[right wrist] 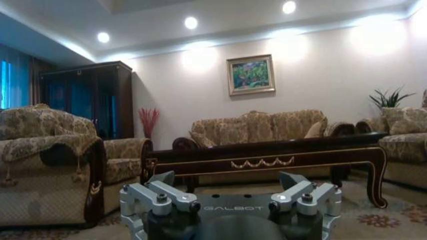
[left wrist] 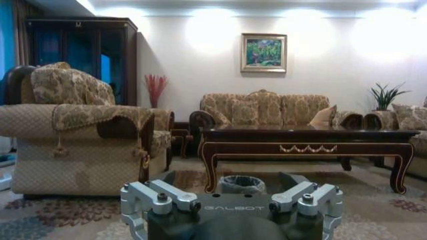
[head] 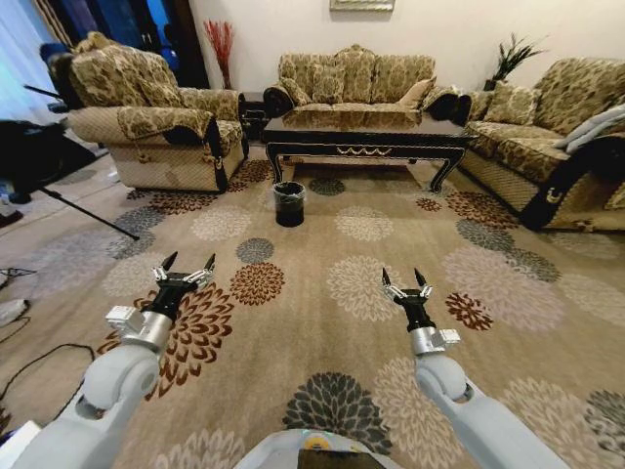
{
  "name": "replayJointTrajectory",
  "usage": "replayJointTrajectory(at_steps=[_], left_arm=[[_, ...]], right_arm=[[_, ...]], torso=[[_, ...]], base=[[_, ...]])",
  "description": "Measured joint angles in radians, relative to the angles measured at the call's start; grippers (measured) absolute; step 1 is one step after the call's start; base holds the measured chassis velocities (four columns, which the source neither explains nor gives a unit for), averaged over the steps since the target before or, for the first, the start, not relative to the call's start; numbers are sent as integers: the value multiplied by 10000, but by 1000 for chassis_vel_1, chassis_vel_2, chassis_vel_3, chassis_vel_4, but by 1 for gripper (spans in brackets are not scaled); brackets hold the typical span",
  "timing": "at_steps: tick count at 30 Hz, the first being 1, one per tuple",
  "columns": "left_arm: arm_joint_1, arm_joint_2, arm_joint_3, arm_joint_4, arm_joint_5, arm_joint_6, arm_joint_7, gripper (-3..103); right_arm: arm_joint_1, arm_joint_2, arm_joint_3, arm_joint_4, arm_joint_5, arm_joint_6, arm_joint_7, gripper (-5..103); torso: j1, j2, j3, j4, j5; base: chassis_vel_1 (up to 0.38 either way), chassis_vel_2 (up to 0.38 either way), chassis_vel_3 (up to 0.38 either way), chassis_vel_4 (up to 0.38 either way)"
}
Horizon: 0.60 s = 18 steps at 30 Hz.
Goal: Move to the front of the table and pick up the trash from the floor, then place it into the trash bin.
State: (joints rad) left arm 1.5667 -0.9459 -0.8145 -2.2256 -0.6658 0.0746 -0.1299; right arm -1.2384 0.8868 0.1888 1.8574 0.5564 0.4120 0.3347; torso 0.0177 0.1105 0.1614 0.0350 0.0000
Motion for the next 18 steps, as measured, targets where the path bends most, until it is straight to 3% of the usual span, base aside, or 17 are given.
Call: replayJointTrajectory(at_steps=[18], left_arm=[[0,-1,-1,0,0,-6,4,100]], right_arm=[[0,0,0,3,6,-3,2,100]], torso=[[0,0,0,0,0]], base=[[0,0,0,0]])
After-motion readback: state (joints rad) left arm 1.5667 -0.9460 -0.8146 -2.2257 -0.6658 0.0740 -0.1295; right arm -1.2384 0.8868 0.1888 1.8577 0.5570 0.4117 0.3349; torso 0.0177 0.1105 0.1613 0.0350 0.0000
